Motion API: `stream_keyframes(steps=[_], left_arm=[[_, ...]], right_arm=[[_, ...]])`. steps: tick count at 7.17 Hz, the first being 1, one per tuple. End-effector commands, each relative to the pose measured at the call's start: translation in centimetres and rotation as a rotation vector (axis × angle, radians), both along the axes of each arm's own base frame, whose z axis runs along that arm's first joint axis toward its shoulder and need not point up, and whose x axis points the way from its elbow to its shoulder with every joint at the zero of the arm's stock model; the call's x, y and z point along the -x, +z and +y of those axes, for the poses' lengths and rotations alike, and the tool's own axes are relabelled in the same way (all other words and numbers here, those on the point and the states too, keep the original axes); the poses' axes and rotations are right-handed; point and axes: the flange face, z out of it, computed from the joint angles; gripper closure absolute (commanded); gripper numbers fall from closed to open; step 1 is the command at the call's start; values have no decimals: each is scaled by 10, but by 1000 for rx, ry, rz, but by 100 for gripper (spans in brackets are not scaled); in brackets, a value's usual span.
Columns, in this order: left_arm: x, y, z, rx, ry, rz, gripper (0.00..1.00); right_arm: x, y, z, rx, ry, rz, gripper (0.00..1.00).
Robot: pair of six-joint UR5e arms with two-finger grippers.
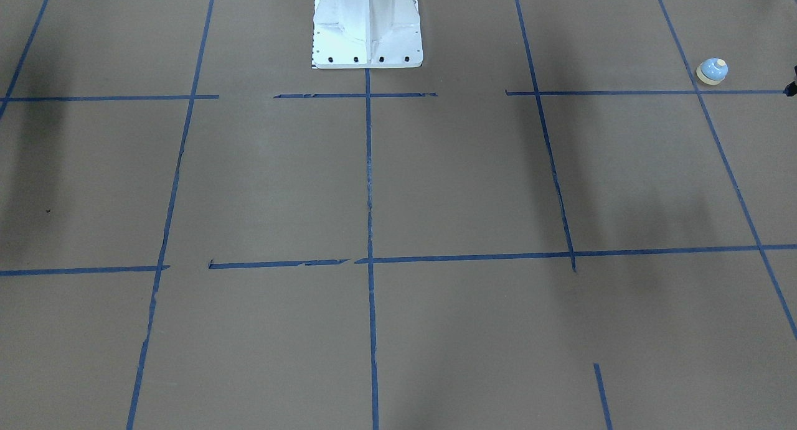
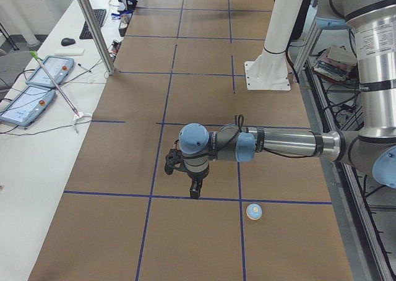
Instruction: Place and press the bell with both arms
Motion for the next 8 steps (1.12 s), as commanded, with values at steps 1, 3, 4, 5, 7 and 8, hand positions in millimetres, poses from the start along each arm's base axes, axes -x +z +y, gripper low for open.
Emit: stream_keyframes(steps=[1,3,4,5,7,8], left_arm=[[-45,43,43,56,-56,2,0],[-74,79,100,116,17,-12,0],[-85,96,119,115,82,-18,0],[-98,108,133,94,150,-43,0],[-107,125,146,17,212,-72,0],[-110,128,156,26,244,-74,0]], right_arm=[[4,1,0,6,-2,0,0],[8,1,0,6,-12,0,0],[12,1,0,7,-20,0,0],[13,1,0,6,-24,0,0],[16,0,0,5,-29,-2,0],[16,-2,0,2,-29,-4,0]])
